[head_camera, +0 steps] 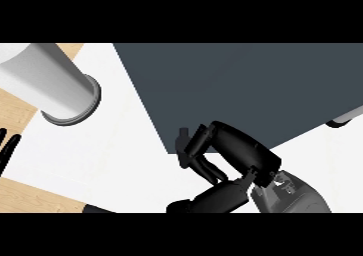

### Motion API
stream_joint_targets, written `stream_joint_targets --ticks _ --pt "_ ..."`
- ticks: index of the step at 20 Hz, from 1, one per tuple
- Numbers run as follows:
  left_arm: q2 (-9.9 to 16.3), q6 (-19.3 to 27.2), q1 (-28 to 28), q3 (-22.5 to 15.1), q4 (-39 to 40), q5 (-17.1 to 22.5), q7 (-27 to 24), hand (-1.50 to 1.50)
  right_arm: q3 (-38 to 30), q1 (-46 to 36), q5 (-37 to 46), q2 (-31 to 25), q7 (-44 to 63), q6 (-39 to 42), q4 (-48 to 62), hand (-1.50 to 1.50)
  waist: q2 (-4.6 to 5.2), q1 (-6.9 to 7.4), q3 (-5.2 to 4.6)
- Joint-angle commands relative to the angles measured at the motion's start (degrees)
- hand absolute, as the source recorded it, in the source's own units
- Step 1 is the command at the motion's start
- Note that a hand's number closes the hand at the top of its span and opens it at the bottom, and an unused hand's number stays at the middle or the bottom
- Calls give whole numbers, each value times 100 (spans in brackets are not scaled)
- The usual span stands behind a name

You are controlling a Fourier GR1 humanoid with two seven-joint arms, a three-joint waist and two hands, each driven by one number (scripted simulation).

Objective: Pick up the bottled water, place it into the cabinet and close the cabinet

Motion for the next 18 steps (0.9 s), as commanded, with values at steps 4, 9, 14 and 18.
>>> stream_joint_targets --ticks 4,9,14,18 --pt "-41 -85 59 67 80 33 -60 -150 -767 -1683 338 316 67 -1498 1602 150 -28 -142 31" --pt "-7 -123 26 195 136 107 -60 -150 -1027 -2579 281 322 -101 -2178 2613 150 3 -171 43" --pt "-20 -261 216 219 267 112 -100 -150 -1244 -2690 -116 325 -157 -2831 2866 -150 1 -202 46" --pt "-66 -270 210 223 218 145 -112 -150 -1243 -2875 -298 325 -160 -3030 3070 -150 0 -290 52"
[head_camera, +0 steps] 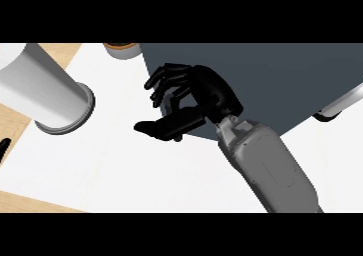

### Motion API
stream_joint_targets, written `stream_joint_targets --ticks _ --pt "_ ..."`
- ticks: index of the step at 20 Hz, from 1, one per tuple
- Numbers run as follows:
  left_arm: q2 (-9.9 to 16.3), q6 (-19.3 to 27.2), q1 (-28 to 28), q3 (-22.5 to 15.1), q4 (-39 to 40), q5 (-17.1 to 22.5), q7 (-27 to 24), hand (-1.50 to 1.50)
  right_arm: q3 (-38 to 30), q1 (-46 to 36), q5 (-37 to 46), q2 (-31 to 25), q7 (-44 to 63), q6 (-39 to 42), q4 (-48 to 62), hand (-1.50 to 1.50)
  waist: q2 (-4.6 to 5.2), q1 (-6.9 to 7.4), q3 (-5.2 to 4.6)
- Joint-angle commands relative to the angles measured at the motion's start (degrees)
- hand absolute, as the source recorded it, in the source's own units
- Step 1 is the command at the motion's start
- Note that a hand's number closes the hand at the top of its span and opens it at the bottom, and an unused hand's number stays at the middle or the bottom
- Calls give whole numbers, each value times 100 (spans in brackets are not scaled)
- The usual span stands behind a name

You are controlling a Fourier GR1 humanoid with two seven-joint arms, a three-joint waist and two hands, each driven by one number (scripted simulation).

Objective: Pick up the bottled water, place it into the cabinet and close the cabinet

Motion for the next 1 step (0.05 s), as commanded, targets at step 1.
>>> stream_joint_targets --ticks 1 --pt "-1 25 27 54 32 -40 -18 -150 -664 -1054 -37 -4 -414 -723 920 -150 124 0 -17"
